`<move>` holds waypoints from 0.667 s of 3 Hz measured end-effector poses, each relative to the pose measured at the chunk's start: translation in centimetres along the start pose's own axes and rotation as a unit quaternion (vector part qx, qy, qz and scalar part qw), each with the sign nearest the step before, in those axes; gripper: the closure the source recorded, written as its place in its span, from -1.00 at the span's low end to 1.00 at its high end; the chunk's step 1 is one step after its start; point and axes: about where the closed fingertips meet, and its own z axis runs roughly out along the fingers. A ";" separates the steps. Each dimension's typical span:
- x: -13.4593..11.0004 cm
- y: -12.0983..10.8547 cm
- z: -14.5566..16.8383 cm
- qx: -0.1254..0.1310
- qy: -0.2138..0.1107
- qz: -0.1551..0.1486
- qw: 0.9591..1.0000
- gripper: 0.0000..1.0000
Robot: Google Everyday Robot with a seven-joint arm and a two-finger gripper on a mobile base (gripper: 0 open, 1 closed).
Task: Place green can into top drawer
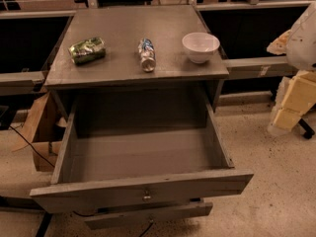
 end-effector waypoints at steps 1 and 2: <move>0.0 0.0 0.0 0.000 0.000 0.000 1.000 -1.00; -0.1 -0.4 0.4 0.005 -0.019 0.024 1.000 -1.00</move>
Offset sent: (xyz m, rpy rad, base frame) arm 0.0167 -0.0013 -0.0141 0.1582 -0.0229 -0.1251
